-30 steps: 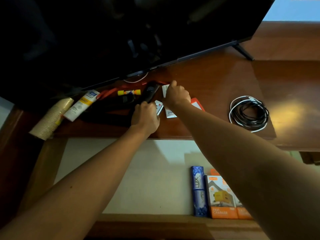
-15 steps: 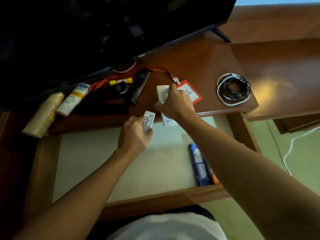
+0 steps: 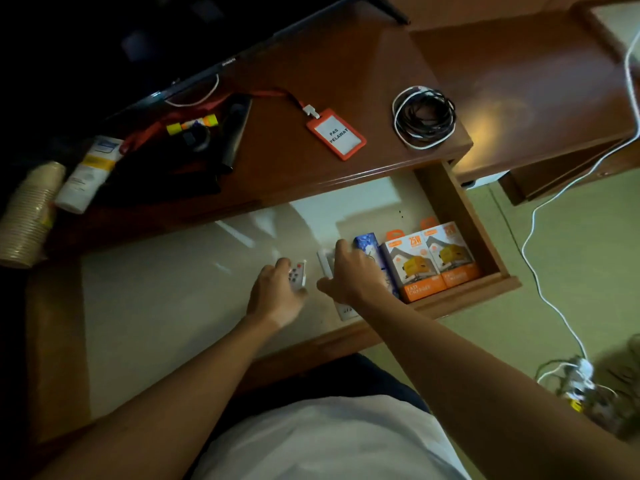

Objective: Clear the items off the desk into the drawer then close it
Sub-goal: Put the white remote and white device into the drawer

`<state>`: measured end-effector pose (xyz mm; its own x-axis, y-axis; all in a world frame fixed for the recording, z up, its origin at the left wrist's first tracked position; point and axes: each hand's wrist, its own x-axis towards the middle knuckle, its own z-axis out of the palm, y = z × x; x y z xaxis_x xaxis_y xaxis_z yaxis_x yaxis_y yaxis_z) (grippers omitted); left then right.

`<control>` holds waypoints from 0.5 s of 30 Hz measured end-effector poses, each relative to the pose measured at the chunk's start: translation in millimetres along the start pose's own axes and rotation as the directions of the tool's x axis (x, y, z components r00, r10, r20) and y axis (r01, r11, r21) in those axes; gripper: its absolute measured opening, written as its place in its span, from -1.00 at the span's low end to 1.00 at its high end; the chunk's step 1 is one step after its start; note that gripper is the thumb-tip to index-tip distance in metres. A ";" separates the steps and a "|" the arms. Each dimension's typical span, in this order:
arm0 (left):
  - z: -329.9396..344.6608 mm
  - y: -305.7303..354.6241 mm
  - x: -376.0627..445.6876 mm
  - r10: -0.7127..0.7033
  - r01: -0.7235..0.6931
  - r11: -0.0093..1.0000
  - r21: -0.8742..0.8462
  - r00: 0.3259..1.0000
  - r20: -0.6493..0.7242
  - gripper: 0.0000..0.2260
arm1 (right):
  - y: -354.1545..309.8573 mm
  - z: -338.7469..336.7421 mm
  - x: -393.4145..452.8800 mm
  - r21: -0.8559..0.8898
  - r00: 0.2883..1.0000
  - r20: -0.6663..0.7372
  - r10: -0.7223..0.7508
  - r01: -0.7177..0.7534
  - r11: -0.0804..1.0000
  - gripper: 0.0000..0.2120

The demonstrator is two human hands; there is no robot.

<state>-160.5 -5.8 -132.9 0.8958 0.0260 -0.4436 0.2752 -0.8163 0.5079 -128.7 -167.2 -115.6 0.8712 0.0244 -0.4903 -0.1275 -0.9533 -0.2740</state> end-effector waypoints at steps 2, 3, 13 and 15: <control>9.4 -0.8 0.7 -0.036 0.036 0.999 -0.002 0.998 0.059 -0.44 | 3.6 10.1 0.3 -0.047 0.999 0.032 -0.011 0.013 0.999 -0.28; 13.2 -0.4 1.6 -0.049 0.049 0.999 0.002 0.996 0.075 -0.39 | 4.9 13.4 1.2 -0.067 0.999 0.049 -0.014 0.018 0.998 -0.26; 27.9 14.1 14.2 -0.156 0.163 0.985 -0.057 0.981 0.119 -0.42 | 12.1 18.4 18.8 -0.164 0.993 0.111 -0.040 0.058 0.985 -0.38; 30.6 14.8 14.8 -0.176 0.183 0.982 -0.045 0.977 0.120 -0.45 | 14.7 18.7 20.1 -0.181 0.992 0.112 -0.055 0.074 0.981 -0.39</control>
<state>-153.9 -35.1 -154.6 0.7847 0.0999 -0.6118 0.4497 -0.7711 0.4508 -122.0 -175.1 -145.0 0.8184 0.1100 -0.5640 0.0255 -0.9875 -0.1557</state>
